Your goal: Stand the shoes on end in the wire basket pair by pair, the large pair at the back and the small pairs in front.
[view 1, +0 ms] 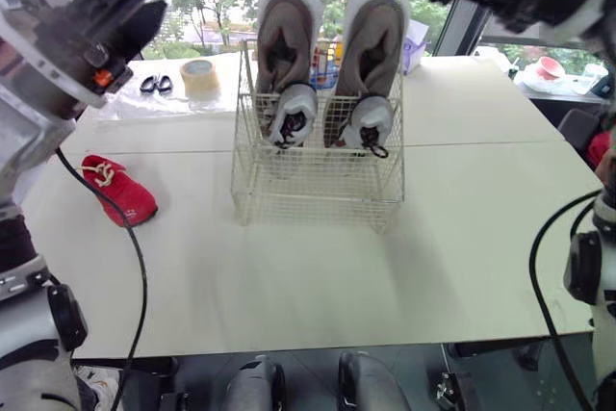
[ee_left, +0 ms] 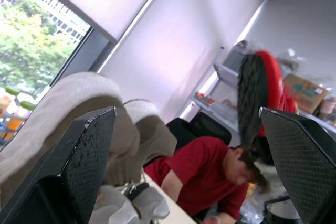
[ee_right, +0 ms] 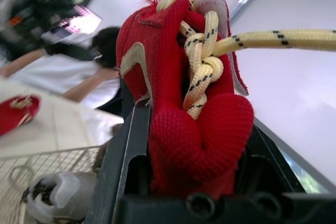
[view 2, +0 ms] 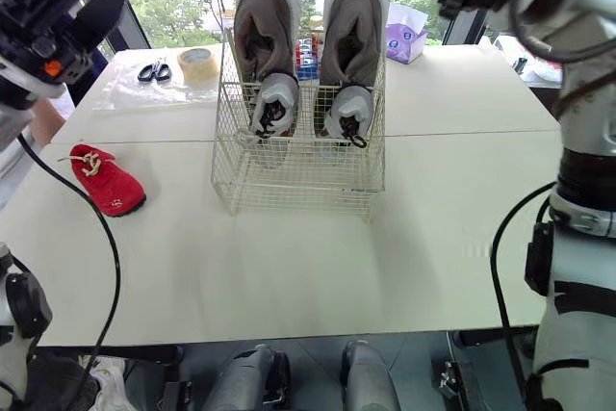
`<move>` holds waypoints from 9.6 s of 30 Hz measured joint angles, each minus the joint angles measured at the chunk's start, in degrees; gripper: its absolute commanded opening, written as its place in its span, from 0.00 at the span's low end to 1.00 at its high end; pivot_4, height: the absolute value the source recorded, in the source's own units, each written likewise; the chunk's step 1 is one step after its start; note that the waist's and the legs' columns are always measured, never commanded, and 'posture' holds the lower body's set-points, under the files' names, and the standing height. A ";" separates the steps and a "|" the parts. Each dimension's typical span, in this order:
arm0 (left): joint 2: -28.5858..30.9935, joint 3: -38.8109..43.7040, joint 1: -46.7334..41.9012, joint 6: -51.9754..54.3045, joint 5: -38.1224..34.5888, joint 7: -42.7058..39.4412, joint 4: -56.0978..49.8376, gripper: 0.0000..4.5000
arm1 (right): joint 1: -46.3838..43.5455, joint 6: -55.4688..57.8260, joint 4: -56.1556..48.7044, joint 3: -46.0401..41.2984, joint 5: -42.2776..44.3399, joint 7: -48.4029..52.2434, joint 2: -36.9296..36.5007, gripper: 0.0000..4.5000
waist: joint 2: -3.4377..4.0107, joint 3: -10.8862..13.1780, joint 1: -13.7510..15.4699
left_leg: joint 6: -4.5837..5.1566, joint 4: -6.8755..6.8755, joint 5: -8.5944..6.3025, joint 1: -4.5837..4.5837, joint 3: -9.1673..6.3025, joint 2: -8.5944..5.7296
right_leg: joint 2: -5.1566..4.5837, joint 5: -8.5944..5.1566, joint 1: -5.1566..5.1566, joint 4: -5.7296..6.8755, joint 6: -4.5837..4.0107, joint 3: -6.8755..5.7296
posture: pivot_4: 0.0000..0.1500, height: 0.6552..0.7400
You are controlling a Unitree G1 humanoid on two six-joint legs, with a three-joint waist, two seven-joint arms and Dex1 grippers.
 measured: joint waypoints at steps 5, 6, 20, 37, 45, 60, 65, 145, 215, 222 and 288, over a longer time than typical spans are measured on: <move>-1.88 -0.30 0.37 0.32 -2.48 0.01 -5.00 1.00 | -0.14 -3.40 1.00 3.35 -4.05 2.09 2.39 0.32 | -0.06 0.04 0.11 | -0.13 0.00 0.08 -0.07 -0.02 0.01 | -0.01 0.01 -0.02 0.03 0.01 -0.01 | 1.00 1.00; -1.81 -0.63 0.20 0.90 -3.16 -0.04 -4.49 1.00 | -0.62 -4.19 1.49 3.39 -4.56 2.64 2.78 0.32 | -0.07 0.04 0.07 | -0.15 0.00 0.09 -0.06 -0.01 0.00 | -0.01 0.01 -0.03 0.02 0.00 -0.01 | 1.00 1.00; -4.58 -8.05 -7.98 6.02 2.71 -8.88 3.82 0.81 | -0.83 -9.40 0.83 5.26 -8.77 6.59 5.88 0.31 | -0.08 0.03 -0.05 | -0.21 -0.01 0.12 -0.02 0.00 0.01 | 0.02 0.00 -0.03 0.08 0.00 -0.04 | 1.00 1.00; -12.80 -3.23 -6.04 1.99 3.85 -4.28 1.87 0.05 | 12.90 8.28 -6.91 -4.90 -1.56 -4.21 6.20 0.99 | -0.18 0.00 0.10 | -0.24 -0.01 0.14 -0.02 -0.09 0.05 | -0.05 0.02 0.02 0.10 -0.02 -0.03 | 1.00 1.00; -28.51 -0.10 -2.49 -14.44 6.50 3.00 -10.63 0.05 | 19.80 22.75 -20.07 -18.84 39.69 -50.01 38.26 0.99 | -0.15 0.00 0.04 | -0.43 -0.09 0.25 0.04 -0.10 0.12 | 0.07 0.07 -0.02 0.18 -0.11 -0.07 | 1.00 1.00; -35.92 -6.21 2.06 -18.76 16.96 -1.23 -9.37 0.05 | 17.86 15.65 -19.09 -14.48 51.12 -62.23 47.32 0.99 | -0.16 -0.02 -0.16 | 0.23 -0.04 -0.09 -0.07 -0.12 0.05 | 0.09 0.05 0.00 0.08 -0.07 -0.07 | 1.00 1.00; -36.52 -6.47 3.88 -18.75 17.07 -1.23 -10.37 0.05 | 17.87 15.42 -18.63 -13.34 49.96 -61.98 46.10 0.99 | -0.16 -0.02 -0.08 | 0.23 -0.04 -0.09 -0.08 -0.14 0.05 | 0.09 0.05 0.00 0.06 -0.07 -0.07 | 1.00 1.00; -11.66 -8.27 52.66 -15.25 35.04 -3.44 -40.49 0.98 | 6.77 38.43 5.30 -19.43 42.99 -14.55 -5.05 0.29 | 0.11 0.18 0.92 | 0.27 -0.21 -0.40 -0.93 0.15 0.27 | 0.13 -0.14 -0.73 -0.76 -0.64 -0.03 | 1.00 1.00; 15.53 -1.81 10.40 13.87 44.28 35.90 14.99 1.00 | 9.27 33.23 -12.85 3.92 18.20 29.69 -16.56 0.99 | -0.35 0.10 1.37 | -0.47 -0.14 0.16 -0.50 0.14 0.25 | 0.11 -0.08 -0.74 0.22 -0.40 -0.03 | 1.00 1.00; 8.95 -13.42 -2.47 6.87 60.71 17.90 38.77 0.94 | 10.55 34.41 -14.69 3.16 17.86 28.92 -18.79 1.00 | -0.50 0.07 1.40 | -0.50 -0.12 0.18 -0.51 0.27 0.25 | 0.14 -0.07 -0.77 0.24 -0.40 -0.05 | 1.00 1.00; -28.54 -30.30 37.31 -42.21 97.35 -0.74 -32.20 0.55 | 33.52 53.78 -9.36 -23.17 39.45 -6.99 -11.31 1.00 | -1.04 -0.01 1.51 | 0.16 0.01 -0.07 0.01 0.01 0.25 | 0.01 -0.06 -0.01 0.12 -0.54 -0.20 | 1.00 1.00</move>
